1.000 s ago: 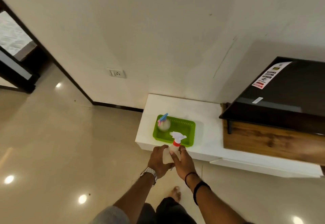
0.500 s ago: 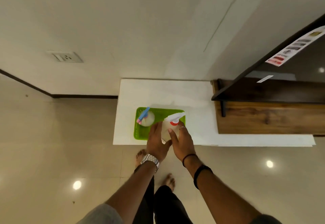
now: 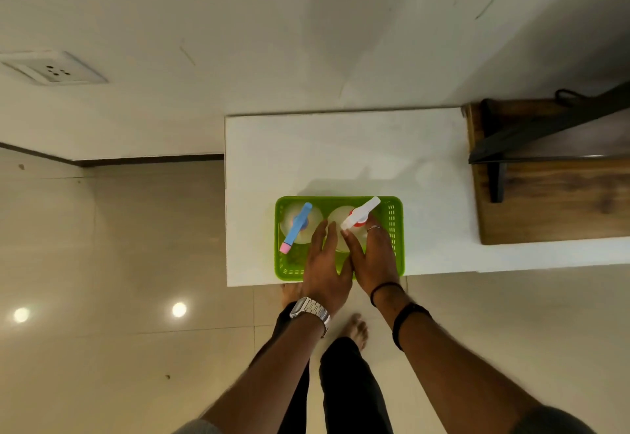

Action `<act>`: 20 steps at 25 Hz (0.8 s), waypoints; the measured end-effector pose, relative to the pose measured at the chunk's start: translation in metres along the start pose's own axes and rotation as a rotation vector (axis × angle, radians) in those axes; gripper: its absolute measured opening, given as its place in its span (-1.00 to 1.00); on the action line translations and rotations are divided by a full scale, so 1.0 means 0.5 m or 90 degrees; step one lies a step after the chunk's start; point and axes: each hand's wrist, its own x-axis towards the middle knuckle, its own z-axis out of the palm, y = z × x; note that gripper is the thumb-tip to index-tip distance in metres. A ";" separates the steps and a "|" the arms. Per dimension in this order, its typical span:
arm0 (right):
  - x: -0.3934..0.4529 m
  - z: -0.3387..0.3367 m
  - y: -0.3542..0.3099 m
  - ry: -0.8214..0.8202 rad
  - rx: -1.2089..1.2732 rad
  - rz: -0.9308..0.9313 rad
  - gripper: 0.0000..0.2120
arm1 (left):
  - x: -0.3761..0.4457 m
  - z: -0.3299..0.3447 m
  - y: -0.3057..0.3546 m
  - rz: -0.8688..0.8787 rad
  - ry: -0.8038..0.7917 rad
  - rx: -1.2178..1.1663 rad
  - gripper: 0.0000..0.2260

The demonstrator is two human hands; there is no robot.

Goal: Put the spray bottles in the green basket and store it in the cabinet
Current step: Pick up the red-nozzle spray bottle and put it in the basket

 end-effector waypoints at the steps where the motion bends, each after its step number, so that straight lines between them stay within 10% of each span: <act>1: 0.004 0.007 0.002 0.006 -0.003 0.004 -0.56 | 0.005 0.001 -0.003 0.000 -0.002 0.000 -0.38; 20: -0.137 -0.041 -0.049 -0.036 -0.073 0.214 -0.30 | -0.098 -0.045 -0.031 -0.069 -0.207 0.146 -0.49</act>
